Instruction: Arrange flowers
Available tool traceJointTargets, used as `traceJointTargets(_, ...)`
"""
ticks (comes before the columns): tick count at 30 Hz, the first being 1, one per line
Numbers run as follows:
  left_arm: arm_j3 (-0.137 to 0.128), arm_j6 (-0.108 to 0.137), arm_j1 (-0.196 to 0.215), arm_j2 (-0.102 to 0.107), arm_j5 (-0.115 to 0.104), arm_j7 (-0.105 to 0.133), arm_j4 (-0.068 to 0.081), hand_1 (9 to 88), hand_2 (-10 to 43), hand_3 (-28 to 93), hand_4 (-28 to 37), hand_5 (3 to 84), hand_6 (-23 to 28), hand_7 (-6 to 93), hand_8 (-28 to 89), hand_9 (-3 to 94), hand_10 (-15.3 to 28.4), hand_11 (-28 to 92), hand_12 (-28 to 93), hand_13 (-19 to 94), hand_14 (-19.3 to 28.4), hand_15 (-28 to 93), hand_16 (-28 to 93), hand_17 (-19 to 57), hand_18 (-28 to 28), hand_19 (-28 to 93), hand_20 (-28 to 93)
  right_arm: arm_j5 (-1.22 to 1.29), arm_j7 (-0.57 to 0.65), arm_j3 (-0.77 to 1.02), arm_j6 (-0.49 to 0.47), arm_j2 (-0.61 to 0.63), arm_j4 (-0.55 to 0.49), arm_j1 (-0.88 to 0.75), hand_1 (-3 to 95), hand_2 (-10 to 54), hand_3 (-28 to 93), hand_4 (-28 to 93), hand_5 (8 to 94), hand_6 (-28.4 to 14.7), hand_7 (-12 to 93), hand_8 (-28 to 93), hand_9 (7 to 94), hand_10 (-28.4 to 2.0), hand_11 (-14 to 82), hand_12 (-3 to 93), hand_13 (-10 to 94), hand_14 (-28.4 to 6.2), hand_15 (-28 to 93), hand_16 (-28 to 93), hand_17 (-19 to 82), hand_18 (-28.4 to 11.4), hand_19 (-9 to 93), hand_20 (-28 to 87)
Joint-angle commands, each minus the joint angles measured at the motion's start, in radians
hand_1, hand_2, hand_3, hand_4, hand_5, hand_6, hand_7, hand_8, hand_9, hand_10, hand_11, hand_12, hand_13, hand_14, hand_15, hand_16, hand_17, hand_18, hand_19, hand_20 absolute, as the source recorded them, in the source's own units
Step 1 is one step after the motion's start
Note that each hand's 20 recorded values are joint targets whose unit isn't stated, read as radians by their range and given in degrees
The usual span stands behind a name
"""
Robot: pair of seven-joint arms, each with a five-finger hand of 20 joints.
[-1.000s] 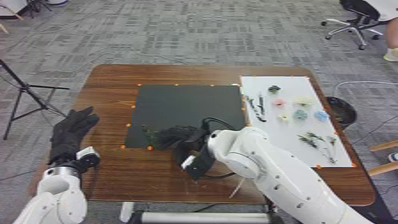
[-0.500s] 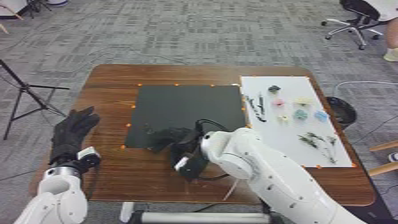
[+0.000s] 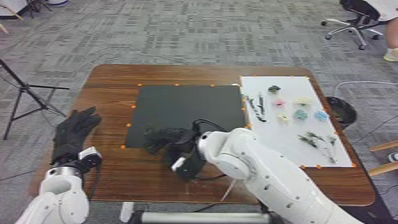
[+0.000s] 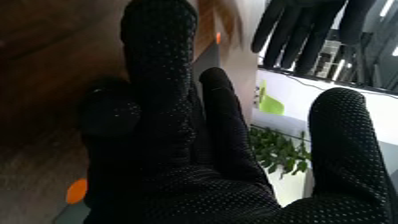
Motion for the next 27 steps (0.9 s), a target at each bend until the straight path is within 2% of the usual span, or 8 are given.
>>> traceJointTargets(1, -0.003, -0.002, 0.011, -0.008, -0.003, -0.005, -0.005, 23.7, 20.4, 65, -28.3, 51.9, 2.9, 14.2, -7, 52.2, 14.8, 21, 13, 43, 16.8, 16, 2, 8.8, 11.8, 11, 20, 0.027, 0.008, 0.013, 0.052, 0.041, -0.044, -0.007, 18.4, 10.5, 52, -9, 47.8, -8.3, 2, -6, 47.0, -14.5, 5.2, 5.6, 86, -9.5, 44, 28, 55, -16.4, 90, 33)
traceJointTargets(4, -0.004, -0.009, 0.012, -0.008, 0.000, -0.003, -0.006, 23.7, 20.4, 65, -28.3, 51.9, 2.9, 14.2, -7, 52.1, 14.8, 21, 13, 43, 16.8, 16, 2, 8.8, 11.8, 11, 20, 0.040, 0.027, -0.002, 0.030, 0.052, -0.056, -0.016, 18.2, 10.4, 52, -9, 48.4, -8.4, 2, -6, 47.6, -14.4, 5.3, 5.7, 86, -9.5, 44, 28, 56, -16.4, 90, 33)
traceJointTargets(13, -0.012, -0.005, 0.017, -0.007, -0.003, -0.002, -0.008, 23.7, 20.4, 65, -28.3, 51.9, 2.9, 14.2, -7, 52.1, 14.7, 21, 13, 43, 16.8, 16, 2, 8.8, 11.8, 11, 20, 0.081, 0.047, -0.038, 0.028, 0.057, -0.093, -0.042, 18.5, 10.4, 52, -9, 48.7, -8.6, 2, -6, 47.7, -14.4, 5.1, 5.4, 86, -9.5, 44, 28, 56, -16.3, 90, 32)
traceJointTargets(17, -0.010, -0.012, 0.014, -0.009, 0.002, -0.004, -0.007, 23.7, 20.3, 65, -28.3, 51.9, 2.9, 14.2, -7, 52.1, 14.7, 21, 13, 43, 16.8, 16, 2, 8.8, 11.7, 11, 20, 0.095, 0.047, -0.044, 0.049, 0.041, -0.093, -0.046, 18.5, 10.3, 52, -9, 48.5, -8.6, 2, -6, 47.5, -14.4, 5.1, 5.3, 86, -9.6, 44, 28, 56, -16.3, 90, 32)
traceJointTargets(27, -0.008, -0.004, 0.012, -0.010, 0.000, -0.007, -0.008, 23.7, 20.3, 65, -28.3, 51.9, 3.0, 14.2, -7, 52.1, 14.8, 21, 13, 43, 16.8, 16, 2, 8.8, 11.8, 11, 20, 0.100, 0.035, -0.056, 0.107, 0.003, -0.084, -0.043, 18.6, 10.3, 52, -8, 46.7, -9.0, 1, -6, 47.1, -14.5, 5.0, 5.1, 86, -9.4, 44, 28, 56, -16.3, 90, 32)
